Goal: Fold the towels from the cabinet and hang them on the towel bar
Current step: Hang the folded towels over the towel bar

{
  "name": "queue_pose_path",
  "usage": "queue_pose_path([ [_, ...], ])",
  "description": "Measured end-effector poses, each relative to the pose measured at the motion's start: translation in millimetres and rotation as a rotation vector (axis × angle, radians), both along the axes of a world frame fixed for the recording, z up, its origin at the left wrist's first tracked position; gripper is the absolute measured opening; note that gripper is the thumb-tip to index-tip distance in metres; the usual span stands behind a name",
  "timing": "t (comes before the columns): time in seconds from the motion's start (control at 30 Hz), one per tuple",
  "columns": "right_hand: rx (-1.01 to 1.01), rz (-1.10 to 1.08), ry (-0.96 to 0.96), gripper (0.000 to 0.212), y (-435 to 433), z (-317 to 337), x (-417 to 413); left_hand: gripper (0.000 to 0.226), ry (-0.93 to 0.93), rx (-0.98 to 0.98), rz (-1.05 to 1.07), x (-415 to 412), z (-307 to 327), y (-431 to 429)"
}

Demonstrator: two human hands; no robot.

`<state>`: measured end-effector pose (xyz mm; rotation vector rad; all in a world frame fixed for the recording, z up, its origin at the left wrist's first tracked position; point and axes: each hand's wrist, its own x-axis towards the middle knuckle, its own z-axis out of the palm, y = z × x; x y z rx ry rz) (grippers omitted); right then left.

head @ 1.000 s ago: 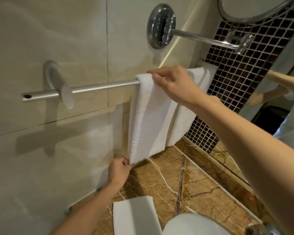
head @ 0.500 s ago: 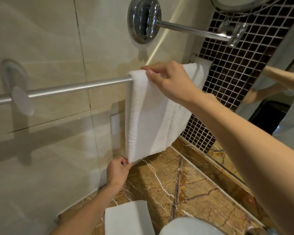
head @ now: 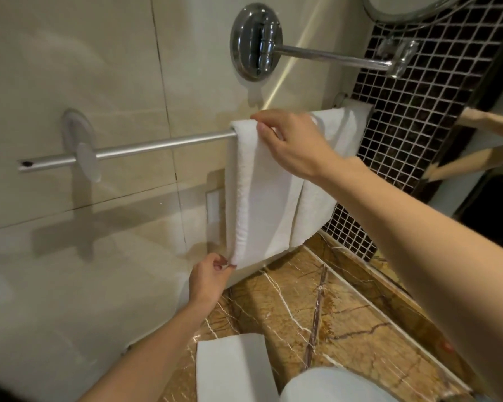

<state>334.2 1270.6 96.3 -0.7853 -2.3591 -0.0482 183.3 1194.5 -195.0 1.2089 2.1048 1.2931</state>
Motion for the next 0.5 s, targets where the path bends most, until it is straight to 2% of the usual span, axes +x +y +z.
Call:
queue_pose_path([
  [0.1, 0.037, -0.057, -0.028, 0.041, -15, -12, 3, 0.021, 0.104, -0.020, -0.068, -3, 11, -18],
  [0.2, 0.028, -0.100, -0.016, 0.050, -37, -33, 11, 0.037, 0.321, -0.141, -0.213, -12, 21, -43],
  [0.27, 0.020, -0.135, -0.060, 0.054, -52, -49, 19, 0.044, 0.403, -0.201, -0.263, -17, 26, -63],
  [0.43, -0.095, -0.173, -0.242, 0.059, -95, -90, 42, 0.050, 0.518, -0.276, -0.296, -22, 28, -116],
  [0.5, -0.142, -0.196, -0.309, 0.059, -119, -104, 51, 0.045, 0.524, -0.274, -0.302, -19, 28, -140],
])
